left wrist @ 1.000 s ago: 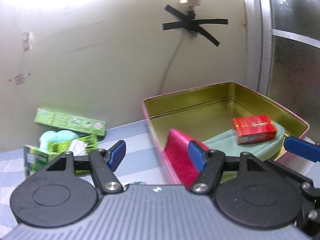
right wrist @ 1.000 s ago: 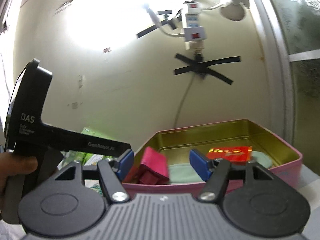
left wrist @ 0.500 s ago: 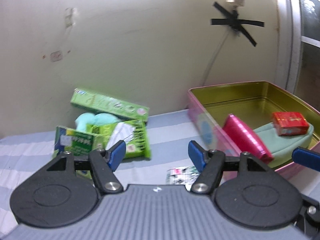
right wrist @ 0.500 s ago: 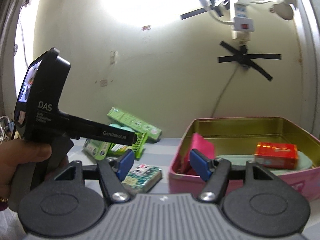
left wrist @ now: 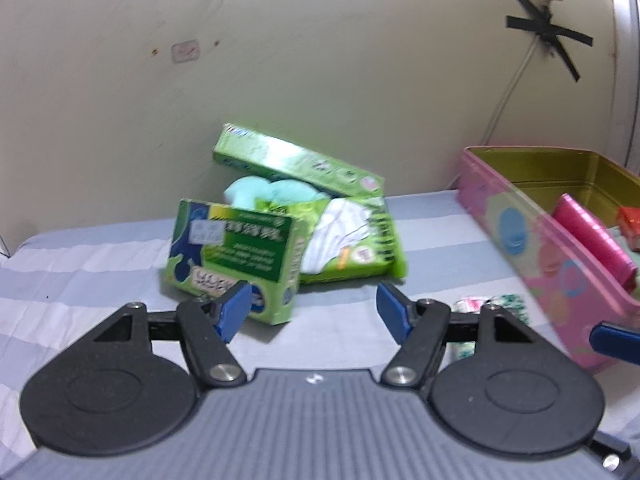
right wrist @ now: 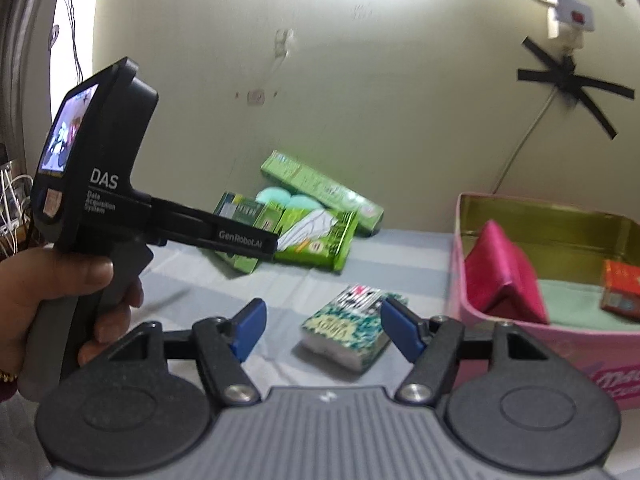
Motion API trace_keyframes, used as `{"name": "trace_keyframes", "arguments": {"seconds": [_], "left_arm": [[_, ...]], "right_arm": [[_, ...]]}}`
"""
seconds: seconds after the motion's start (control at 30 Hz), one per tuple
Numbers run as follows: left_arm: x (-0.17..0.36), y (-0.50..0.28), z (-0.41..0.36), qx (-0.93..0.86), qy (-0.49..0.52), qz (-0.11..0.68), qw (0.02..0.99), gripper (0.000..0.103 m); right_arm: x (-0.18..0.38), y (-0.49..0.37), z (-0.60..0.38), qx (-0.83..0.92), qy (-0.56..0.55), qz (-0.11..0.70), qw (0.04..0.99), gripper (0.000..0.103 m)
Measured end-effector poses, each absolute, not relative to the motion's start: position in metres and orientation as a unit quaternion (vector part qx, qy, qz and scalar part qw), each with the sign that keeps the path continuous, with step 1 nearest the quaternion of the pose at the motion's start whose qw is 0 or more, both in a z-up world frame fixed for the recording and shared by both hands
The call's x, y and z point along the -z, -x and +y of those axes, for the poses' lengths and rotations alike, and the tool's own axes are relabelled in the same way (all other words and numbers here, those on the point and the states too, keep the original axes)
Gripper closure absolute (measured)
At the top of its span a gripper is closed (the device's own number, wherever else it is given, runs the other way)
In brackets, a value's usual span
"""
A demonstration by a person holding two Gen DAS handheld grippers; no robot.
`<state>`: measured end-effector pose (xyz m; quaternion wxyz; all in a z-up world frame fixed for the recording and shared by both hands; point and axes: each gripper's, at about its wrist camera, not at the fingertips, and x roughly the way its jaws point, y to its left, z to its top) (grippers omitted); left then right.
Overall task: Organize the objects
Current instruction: 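Grasp the teal patterned tissue pack with the right gripper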
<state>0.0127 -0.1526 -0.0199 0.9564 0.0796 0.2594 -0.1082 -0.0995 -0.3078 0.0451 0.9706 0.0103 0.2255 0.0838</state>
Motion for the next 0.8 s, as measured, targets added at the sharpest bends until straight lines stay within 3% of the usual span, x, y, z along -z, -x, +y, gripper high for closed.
{"name": "trace_keyframes", "arguments": {"seconds": [0.33,0.8], "left_arm": [[0.043,-0.031,-0.128,0.089,-0.062,0.279,0.954,0.032],[0.062,-0.042,-0.101,0.096,-0.001,0.298,0.95,0.032]], "right_arm": [[-0.027,0.083,-0.296,-0.079,0.003,0.254,0.964,0.037],[-0.009,0.047,-0.288,-0.064,0.014,0.322,0.945,0.019]]}}
